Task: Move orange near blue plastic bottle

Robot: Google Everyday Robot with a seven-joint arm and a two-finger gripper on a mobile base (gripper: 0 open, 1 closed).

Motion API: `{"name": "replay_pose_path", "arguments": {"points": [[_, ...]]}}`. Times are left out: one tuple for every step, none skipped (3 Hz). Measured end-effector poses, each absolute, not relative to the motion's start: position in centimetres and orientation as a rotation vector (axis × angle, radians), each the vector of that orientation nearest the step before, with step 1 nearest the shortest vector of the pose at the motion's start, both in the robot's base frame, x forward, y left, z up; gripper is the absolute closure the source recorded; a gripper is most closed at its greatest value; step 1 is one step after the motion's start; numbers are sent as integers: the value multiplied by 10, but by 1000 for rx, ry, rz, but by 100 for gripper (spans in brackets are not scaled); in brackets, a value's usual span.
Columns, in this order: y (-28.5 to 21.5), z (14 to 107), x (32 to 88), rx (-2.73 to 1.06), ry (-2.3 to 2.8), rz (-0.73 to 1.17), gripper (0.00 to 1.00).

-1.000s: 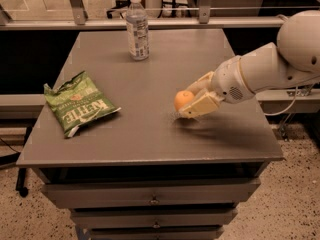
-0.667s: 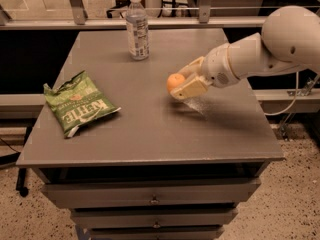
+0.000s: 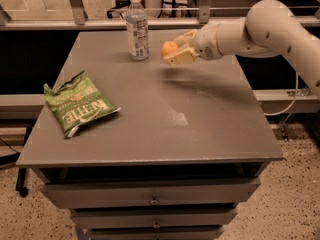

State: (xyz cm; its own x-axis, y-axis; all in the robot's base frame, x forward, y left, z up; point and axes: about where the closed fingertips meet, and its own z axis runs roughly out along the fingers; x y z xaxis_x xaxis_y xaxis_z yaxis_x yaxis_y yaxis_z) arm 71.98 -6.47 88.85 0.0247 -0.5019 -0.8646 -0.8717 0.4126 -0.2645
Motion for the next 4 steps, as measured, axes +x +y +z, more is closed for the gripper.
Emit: {"name": "replay_pose_path", "arguments": {"points": [[-56, 887, 750, -1195, 1608, 441, 100], [-48, 879, 764, -1177, 1611, 462, 100], [-36, 872, 769, -1186, 1614, 502, 100], [-25, 865, 773, -1200, 1621, 543, 84]]}}
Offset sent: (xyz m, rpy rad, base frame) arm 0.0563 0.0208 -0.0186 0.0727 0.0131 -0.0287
